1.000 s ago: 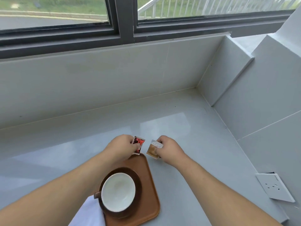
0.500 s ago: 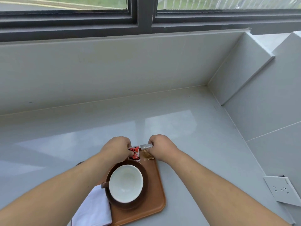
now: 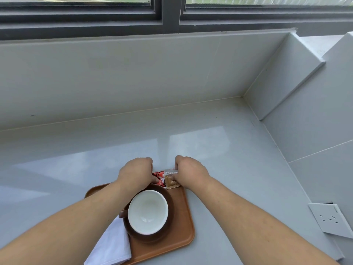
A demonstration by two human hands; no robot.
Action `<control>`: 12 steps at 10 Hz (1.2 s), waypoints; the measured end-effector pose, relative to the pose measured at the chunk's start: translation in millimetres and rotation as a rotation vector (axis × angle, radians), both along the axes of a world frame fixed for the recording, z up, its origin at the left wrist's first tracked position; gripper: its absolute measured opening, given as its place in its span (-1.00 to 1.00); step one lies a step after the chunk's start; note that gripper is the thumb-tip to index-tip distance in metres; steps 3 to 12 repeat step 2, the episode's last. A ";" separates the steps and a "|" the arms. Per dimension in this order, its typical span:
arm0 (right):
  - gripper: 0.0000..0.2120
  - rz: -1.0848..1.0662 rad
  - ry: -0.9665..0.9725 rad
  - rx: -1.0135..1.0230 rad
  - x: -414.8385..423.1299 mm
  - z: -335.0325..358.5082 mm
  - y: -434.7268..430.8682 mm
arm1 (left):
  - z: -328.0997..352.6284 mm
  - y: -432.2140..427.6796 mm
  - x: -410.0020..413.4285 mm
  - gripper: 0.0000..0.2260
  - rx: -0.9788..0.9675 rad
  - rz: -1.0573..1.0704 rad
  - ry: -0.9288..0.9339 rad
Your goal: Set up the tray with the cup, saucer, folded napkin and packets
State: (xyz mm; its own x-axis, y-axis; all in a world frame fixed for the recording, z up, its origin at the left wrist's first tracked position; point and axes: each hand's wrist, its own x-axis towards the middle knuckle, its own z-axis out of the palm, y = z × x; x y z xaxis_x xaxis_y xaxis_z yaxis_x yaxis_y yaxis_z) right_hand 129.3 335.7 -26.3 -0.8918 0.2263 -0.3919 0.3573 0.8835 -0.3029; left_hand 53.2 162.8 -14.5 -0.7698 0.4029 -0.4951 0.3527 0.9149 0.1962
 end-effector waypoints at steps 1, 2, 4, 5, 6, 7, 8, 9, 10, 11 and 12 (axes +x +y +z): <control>-0.66 -0.001 0.010 0.096 -1.1 7.3 -2.4 | 3.3 -4.5 -0.1 -0.65 0.013 0.010 0.025; -0.61 0.003 0.076 0.124 0.9 16.9 -6.9 | 6.6 -16.6 5.0 -0.65 0.077 0.036 0.064; -0.61 0.003 0.076 0.124 0.9 16.9 -6.9 | 6.6 -16.6 5.0 -0.65 0.077 0.036 0.064; -0.61 0.003 0.076 0.124 0.9 16.9 -6.9 | 6.6 -16.6 5.0 -0.65 0.077 0.036 0.064; -0.61 0.003 0.076 0.124 0.9 16.9 -6.9 | 6.6 -16.6 5.0 -0.65 0.077 0.036 0.064; -0.61 0.003 0.076 0.124 0.9 16.9 -6.9 | 6.6 -16.6 5.0 -0.65 0.077 0.036 0.064; -0.61 0.003 0.076 0.124 0.9 16.9 -6.9 | 6.6 -16.6 5.0 -0.65 0.077 0.036 0.064; -0.61 0.003 0.076 0.124 0.9 16.9 -6.9 | 6.6 -16.6 5.0 -0.65 0.077 0.036 0.064; -0.61 0.003 0.076 0.124 0.9 16.9 -6.9 | 6.6 -16.6 5.0 -0.65 0.077 0.036 0.064; -0.61 0.003 0.076 0.124 0.9 16.9 -6.9 | 6.6 -16.6 5.0 -0.65 0.077 0.036 0.064; -0.61 0.003 0.076 0.124 0.9 16.9 -6.9 | 6.6 -16.6 5.0 -0.65 0.077 0.036 0.064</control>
